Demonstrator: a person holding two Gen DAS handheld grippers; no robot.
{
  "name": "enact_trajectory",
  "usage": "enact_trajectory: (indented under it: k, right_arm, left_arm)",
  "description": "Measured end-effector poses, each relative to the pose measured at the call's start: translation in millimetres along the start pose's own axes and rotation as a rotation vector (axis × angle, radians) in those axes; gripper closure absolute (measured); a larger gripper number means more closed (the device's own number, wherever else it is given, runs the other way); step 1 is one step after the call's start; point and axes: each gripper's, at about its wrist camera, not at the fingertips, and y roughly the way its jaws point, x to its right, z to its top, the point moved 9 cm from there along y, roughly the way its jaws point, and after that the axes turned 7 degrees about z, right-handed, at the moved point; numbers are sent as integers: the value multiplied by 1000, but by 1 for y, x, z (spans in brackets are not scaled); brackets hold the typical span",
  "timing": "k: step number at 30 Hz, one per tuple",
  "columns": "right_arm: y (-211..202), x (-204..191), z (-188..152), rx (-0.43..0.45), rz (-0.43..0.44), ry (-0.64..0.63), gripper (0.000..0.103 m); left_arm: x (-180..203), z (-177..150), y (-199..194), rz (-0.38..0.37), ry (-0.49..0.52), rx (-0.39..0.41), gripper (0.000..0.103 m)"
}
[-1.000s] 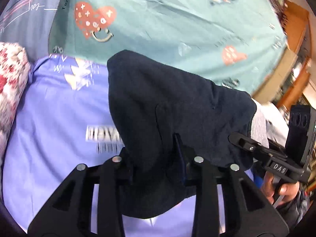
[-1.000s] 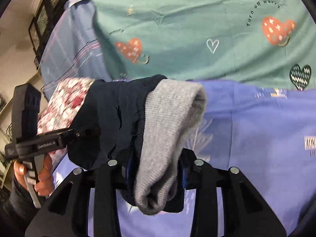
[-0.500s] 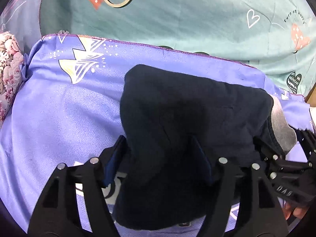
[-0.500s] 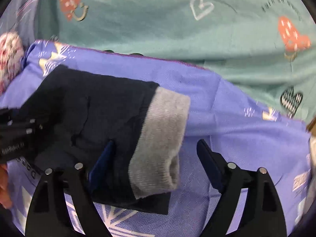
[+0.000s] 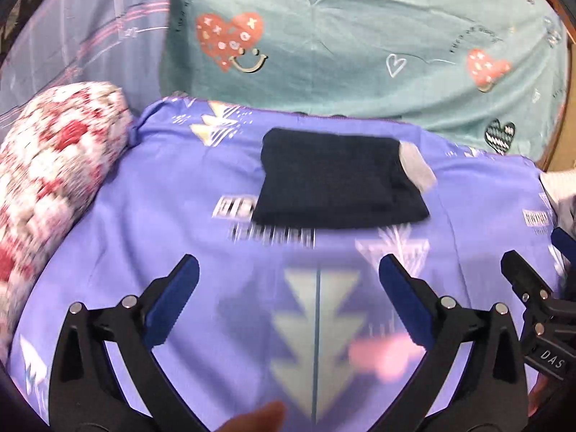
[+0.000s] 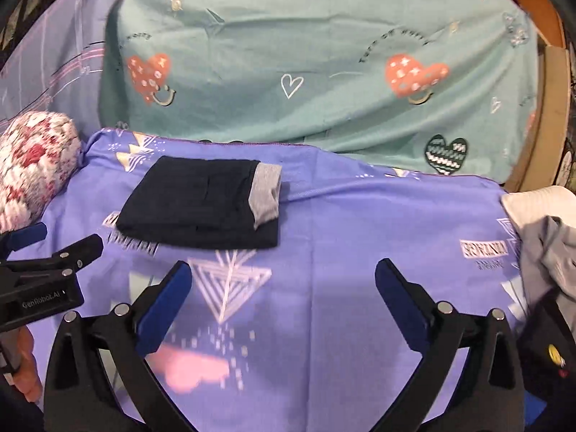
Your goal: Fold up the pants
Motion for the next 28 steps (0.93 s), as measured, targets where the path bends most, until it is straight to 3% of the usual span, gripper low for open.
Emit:
enact_trajectory:
  k: [3, 7, 10, 15, 18, 21, 24, 28]
  right_arm:
    - [-28, -4, -33, 3, -19, -39, 1]
    - [-46, -7, -65, 1, 22, 26, 1]
    - [-48, -5, -80, 8, 23, 57, 1]
    - [-39, 5, -100, -30, 50, 156, 1]
    - [-30, 8, -109, -71, 87, 231, 1]
    - [-21, 2, -121, -136, 89, 222, 1]
    - [-14, -7, -134, -217, 67, 180, 1]
    - [-5, -14, -152, -312, 58, 142, 1]
  left_arm:
    - [-1, -36, -25, 8, 9, -2, 2]
    - [3, -76, -42, 16, 49, -4, 2]
    - [3, -91, -39, 27, 42, -32, 2]
    - [3, -104, -31, 30, 43, 28, 2]
    - [3, -109, -20, -45, 16, -35, 2]
    - [-2, -119, -3, -97, -32, -139, 2]
    - [-5, -140, 19, -79, -38, -282, 2]
    - [0, -144, 21, -45, 24, -293, 2]
